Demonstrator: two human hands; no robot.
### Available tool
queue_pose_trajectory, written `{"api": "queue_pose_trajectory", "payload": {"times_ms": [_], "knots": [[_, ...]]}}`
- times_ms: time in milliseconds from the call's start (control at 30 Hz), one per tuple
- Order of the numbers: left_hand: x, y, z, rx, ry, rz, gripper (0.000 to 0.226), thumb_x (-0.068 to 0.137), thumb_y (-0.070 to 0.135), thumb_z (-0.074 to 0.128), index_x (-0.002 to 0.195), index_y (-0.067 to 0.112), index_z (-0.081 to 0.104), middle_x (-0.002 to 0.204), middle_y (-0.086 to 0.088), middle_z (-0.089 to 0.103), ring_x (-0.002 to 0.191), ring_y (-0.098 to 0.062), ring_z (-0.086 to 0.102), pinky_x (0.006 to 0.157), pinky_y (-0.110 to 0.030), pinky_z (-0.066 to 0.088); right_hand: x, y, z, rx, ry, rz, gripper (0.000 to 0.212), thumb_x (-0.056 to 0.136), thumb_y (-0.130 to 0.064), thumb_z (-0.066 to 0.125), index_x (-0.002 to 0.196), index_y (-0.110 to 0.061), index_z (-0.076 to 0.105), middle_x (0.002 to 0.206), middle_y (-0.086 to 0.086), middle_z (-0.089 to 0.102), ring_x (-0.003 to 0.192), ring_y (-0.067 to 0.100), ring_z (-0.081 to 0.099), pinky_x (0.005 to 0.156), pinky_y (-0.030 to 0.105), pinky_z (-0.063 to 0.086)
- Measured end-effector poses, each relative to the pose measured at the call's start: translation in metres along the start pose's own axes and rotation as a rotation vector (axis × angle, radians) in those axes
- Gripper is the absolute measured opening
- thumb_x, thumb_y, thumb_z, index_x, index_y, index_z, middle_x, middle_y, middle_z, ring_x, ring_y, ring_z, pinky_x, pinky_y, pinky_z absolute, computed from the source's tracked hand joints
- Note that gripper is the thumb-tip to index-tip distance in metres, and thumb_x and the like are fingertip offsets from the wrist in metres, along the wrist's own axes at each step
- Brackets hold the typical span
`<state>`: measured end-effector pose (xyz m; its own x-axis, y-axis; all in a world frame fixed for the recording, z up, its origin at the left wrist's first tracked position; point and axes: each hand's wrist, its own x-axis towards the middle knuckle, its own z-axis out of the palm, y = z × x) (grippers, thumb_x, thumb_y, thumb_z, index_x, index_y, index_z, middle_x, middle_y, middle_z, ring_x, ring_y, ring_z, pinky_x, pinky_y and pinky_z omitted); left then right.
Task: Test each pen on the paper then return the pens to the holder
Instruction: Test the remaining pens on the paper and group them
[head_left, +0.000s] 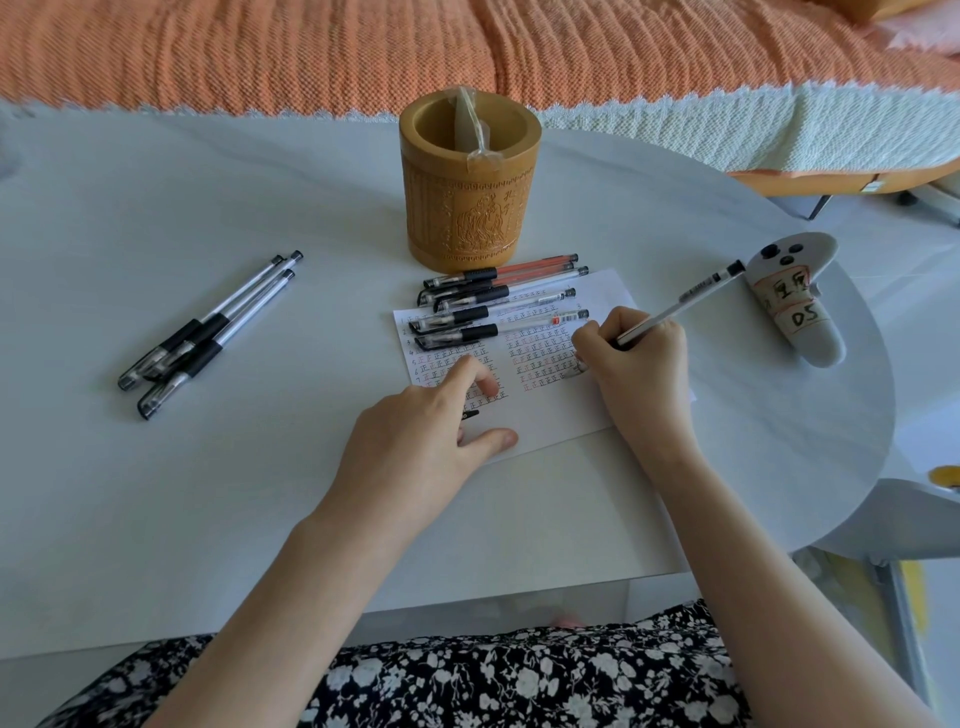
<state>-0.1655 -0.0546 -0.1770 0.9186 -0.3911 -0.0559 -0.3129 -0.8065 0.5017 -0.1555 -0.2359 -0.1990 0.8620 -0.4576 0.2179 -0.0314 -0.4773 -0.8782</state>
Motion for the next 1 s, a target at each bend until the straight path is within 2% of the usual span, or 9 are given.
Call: {"api": "queue_pose_trajectory", "payload": {"times_ms": [167,367,500,667,767,1000], "knots": [[0.0004,-0.0008,0.0007,-0.005,0.005,0.006,0.035,0.080,0.058,0.057,0.105,0.037,0.043,0.073,0.007,0.060,0.080,-0.013,0.063,0.067,-0.030,0.048,0.0004,0.0028,-0.0003,0.039,-0.003,0.024,0.031,0.071,-0.011,0.055,0.058,0.008,0.034,0.057,0.012,0.033,0.061,0.015,0.032,0.057,0.028,0.019],[0.0008,-0.0010,0.0007,0.001,0.011,0.012,0.035,0.080,0.058,0.056,0.105,0.037,0.043,0.074,0.007,0.061,0.080,-0.012,0.064,0.066,-0.029,0.047,-0.0008,0.0008,-0.0003,-0.002,-0.003,0.012,0.032,0.076,-0.005,0.058,0.058,0.007,0.034,0.058,0.012,0.029,0.059,0.015,0.023,0.054,0.028,0.016],[0.0001,-0.0006,0.0012,0.001,0.013,0.012,0.035,0.080,0.059,0.056,0.104,0.038,0.042,0.080,0.007,0.063,0.080,-0.011,0.064,0.067,-0.029,0.049,-0.0002,0.0009,0.0005,0.017,0.000,0.014,0.031,0.074,-0.005,0.057,0.057,0.007,0.033,0.057,0.011,0.028,0.059,0.016,0.025,0.054,0.028,0.016],[-0.0006,0.0007,0.0000,-0.007,0.003,-0.007,0.035,0.080,0.059,0.056,0.105,0.038,0.043,0.083,0.007,0.063,0.083,-0.012,0.064,0.071,-0.031,0.050,-0.0006,-0.0020,0.0000,0.033,0.004,0.015,0.035,0.075,0.000,0.057,0.054,-0.009,0.030,0.054,0.001,0.020,0.054,0.008,0.017,0.048,0.024,0.013],[-0.0009,0.0015,-0.0006,-0.009,-0.005,-0.016,0.036,0.080,0.059,0.056,0.105,0.038,0.043,0.088,0.006,0.064,0.082,-0.012,0.065,0.072,-0.032,0.051,-0.0006,-0.0030,-0.0005,0.030,0.011,0.015,0.035,0.074,0.001,0.056,0.054,-0.011,0.030,0.053,-0.002,0.018,0.053,0.008,0.016,0.047,0.022,0.011],[-0.0017,0.0020,-0.0016,0.004,-0.011,-0.017,0.035,0.080,0.059,0.056,0.105,0.038,0.042,0.075,0.007,0.061,0.081,-0.012,0.064,0.068,-0.031,0.049,-0.0004,-0.0038,-0.0016,0.030,0.017,0.025,0.037,0.074,0.001,0.056,0.054,-0.013,0.029,0.050,-0.006,0.018,0.050,0.008,0.016,0.044,0.019,0.011]]}}
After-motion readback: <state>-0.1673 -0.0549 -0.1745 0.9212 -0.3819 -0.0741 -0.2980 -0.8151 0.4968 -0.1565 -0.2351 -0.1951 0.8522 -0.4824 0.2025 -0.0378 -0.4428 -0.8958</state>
